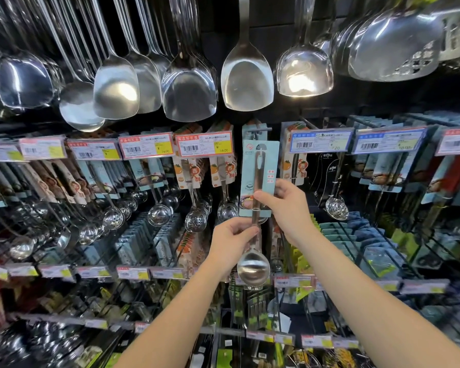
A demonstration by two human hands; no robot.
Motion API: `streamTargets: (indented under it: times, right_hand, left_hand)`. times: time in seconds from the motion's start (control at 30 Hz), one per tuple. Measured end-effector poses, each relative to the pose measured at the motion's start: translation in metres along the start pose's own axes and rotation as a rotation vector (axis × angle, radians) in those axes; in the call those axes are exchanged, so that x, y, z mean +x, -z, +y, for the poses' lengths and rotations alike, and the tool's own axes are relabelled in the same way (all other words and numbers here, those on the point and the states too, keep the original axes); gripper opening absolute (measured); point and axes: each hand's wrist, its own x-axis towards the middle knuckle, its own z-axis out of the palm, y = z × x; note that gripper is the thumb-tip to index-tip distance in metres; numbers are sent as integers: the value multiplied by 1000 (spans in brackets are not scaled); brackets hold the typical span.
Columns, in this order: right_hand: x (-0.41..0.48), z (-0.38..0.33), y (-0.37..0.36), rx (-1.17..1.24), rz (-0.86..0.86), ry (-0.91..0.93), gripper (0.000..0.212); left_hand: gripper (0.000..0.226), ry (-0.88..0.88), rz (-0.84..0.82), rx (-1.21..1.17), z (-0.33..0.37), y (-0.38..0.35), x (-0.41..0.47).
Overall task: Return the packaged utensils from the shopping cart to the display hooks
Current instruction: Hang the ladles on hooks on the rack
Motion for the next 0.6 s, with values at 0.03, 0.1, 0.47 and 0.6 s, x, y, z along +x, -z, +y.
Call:
streamTargets:
  times: [0.03, 0.1, 0.47, 0.6]
  right_hand:
    - [1, 3, 0, -4, 19, -4, 23]
    - [4, 7, 0, -28, 46, -5, 21]
    - [39, 24, 15, -339, 2, -42, 16]
    - [56, 31, 16, -265, 20, -115, 21]
  left_hand:
    - [11, 14, -7, -16, -1, -1, 1]
    - [12, 39, -27, -48, -3, -4, 3]
    - [17, 135, -2, -71, -14, -15, 43]
    - [13, 141, 9, -29, -13, -23, 60]
